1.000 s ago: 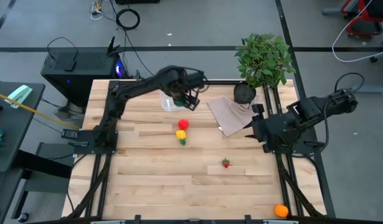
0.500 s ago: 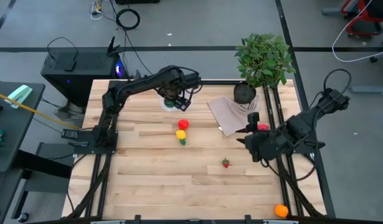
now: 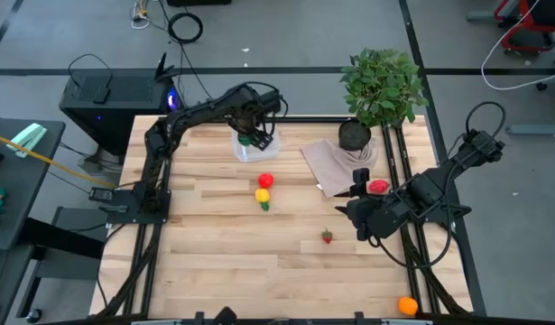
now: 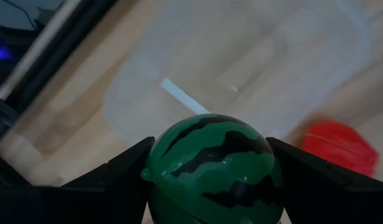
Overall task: Pick and placing Produce into tupperware
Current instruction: Put the green watermelon into the container
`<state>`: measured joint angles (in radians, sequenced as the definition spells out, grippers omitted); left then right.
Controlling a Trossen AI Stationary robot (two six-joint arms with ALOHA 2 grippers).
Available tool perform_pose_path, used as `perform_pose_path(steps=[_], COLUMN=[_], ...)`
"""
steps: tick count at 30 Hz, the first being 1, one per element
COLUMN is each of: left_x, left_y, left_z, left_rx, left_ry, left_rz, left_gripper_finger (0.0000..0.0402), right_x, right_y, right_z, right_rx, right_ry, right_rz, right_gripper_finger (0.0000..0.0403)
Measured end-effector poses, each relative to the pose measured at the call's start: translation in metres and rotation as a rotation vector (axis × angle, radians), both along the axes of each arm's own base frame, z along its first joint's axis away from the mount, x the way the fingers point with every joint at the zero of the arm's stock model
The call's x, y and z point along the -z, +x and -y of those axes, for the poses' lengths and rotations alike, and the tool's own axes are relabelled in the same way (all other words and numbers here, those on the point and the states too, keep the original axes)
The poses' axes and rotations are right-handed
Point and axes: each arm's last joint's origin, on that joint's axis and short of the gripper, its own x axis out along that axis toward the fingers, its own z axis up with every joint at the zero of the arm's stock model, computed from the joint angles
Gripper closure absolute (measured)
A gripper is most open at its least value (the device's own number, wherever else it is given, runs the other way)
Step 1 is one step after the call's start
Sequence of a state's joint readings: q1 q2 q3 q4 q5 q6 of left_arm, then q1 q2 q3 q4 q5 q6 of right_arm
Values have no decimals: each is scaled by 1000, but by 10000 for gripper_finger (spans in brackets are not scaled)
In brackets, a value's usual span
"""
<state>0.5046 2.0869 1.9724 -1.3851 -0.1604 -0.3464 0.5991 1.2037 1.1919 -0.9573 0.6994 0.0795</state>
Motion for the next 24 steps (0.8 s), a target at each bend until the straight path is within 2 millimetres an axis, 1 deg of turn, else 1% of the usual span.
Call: perform_pose_path(steps=[6,12,14,19,24], left_x=[0,0,0,0,0], left_y=[-7,-5,-5,-5,-8], left_z=[-12,-15,-15,-14,-15], left_rx=[66,158,220,441,548], left_ry=[-1,18,16,-16,-35], left_rz=[-16,-4,-17,-32,-67], left_gripper_finger=[110,110,110,107,102], right_x=[0,0,0,0,0], right_y=[0,0,1,1,1], right_z=[0,0,0,0,0], right_rx=[1,3,3,3,3], right_ry=[1,0,1,1,2], right_rz=[2,5,6,6,7], right_gripper_finger=[247,247,247,247,247])
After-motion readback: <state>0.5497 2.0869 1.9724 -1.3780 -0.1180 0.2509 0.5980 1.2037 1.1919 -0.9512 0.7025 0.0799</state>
